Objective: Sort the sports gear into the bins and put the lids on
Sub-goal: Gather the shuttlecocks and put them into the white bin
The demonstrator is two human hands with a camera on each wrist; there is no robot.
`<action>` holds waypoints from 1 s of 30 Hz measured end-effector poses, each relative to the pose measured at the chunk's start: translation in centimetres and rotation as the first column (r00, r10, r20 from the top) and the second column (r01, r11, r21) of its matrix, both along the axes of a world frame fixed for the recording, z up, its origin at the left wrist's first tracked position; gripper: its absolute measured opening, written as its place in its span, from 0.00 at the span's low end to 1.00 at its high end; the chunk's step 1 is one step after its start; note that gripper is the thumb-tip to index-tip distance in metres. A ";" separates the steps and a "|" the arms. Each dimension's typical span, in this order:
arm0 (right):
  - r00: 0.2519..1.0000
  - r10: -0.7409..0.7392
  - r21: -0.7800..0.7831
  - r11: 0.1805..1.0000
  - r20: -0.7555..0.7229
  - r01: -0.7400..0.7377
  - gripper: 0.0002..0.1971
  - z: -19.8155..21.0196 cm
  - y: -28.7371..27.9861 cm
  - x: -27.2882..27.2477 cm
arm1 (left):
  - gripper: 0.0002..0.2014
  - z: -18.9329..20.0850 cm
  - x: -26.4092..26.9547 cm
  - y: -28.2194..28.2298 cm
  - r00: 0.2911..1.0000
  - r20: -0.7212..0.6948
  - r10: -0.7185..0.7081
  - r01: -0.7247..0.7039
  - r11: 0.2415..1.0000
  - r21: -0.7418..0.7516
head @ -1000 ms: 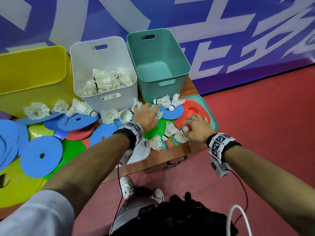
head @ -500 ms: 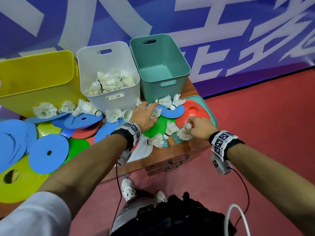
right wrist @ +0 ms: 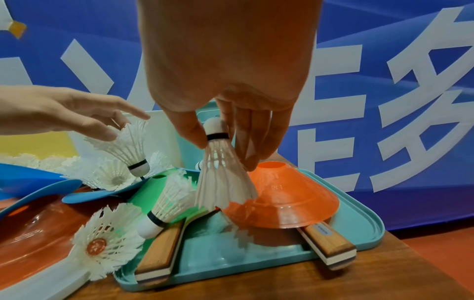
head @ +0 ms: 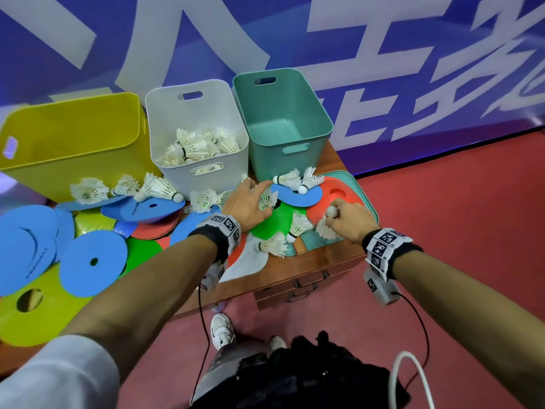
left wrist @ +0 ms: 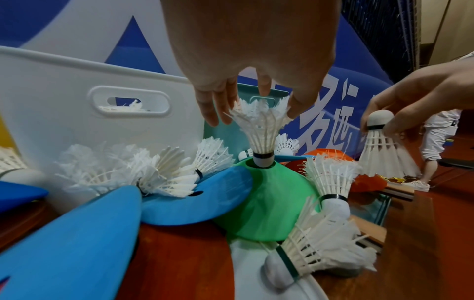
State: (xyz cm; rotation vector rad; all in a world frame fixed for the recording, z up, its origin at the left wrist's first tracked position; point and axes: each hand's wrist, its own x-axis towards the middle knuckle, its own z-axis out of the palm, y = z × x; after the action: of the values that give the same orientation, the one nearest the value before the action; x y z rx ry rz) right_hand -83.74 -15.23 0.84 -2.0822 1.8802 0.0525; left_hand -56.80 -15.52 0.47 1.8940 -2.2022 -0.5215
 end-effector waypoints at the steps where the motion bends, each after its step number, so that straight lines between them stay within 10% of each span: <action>1: 1.000 -0.004 -0.010 1.000 -0.001 0.004 0.14 0.1 0.0 0.0 | 0.33 0.0 0.0 0.0 1.000 0.000 -0.002 0.002 1.000 0.007; 30: 0.993 0.018 -0.177 0.984 0.113 0.002 0.16 1.1 -2.4 3.2 | 0.27 0.5 1.8 -0.8 0.999 -0.043 -0.017 0.016 0.999 -0.034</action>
State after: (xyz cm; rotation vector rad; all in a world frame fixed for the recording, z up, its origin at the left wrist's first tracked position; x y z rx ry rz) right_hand -80.56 -17.61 1.97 -2.1570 1.8676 -0.2350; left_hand -55.05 -16.32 0.97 1.8319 -2.1870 -0.5200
